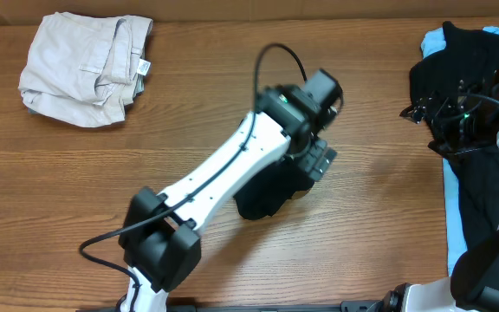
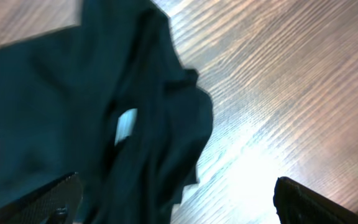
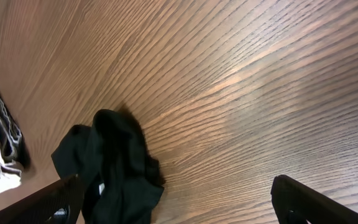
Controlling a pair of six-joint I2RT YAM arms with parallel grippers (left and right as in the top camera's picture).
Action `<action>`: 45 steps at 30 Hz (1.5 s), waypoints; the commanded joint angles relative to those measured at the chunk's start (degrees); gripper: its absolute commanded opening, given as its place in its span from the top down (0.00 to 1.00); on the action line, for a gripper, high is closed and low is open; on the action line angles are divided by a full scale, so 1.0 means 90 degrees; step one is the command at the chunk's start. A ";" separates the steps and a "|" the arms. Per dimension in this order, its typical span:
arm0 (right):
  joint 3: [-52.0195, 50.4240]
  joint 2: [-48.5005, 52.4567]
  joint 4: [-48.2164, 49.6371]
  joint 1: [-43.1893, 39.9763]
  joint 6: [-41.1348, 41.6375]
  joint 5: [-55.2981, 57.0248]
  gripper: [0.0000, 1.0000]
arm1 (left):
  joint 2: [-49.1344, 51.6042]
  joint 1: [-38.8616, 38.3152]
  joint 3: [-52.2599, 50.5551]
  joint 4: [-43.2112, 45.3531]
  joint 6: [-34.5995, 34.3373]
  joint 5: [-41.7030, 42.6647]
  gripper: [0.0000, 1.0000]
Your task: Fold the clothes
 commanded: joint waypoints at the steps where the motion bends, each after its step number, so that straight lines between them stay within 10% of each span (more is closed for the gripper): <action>1: 0.0092 -0.0112 0.0000 0.0012 -0.0187 -0.0012 0.00 | 0.0272 -0.0279 -0.0658 0.0432 -0.0313 -0.0384 0.00; 17: 0.0092 -0.0112 -0.0075 0.0012 -0.0189 -0.0010 0.00 | 0.1656 -0.0034 -0.0996 0.0549 0.0163 -0.1452 0.00; 20: 0.0092 -0.0112 -0.0073 0.0012 -0.0189 -0.0007 0.00 | 0.1724 0.0063 -0.0996 0.0452 0.0163 -0.1464 0.23; 24: 0.0092 -0.0112 -0.0044 0.0012 -0.0192 -0.0010 0.00 | 0.1722 0.0180 -0.0993 0.0410 0.0163 -0.1472 0.78; 27: 0.0092 -0.0112 -0.0029 0.0012 -0.0194 -0.0007 0.00 | 0.1719 0.0255 -0.0979 0.0306 0.0163 -0.1479 0.96; 45: 0.0090 -0.0109 -0.0039 0.0041 -0.0410 -0.0010 0.00 | 0.1710 0.1630 0.3038 -0.2322 -0.0177 -0.3927 0.96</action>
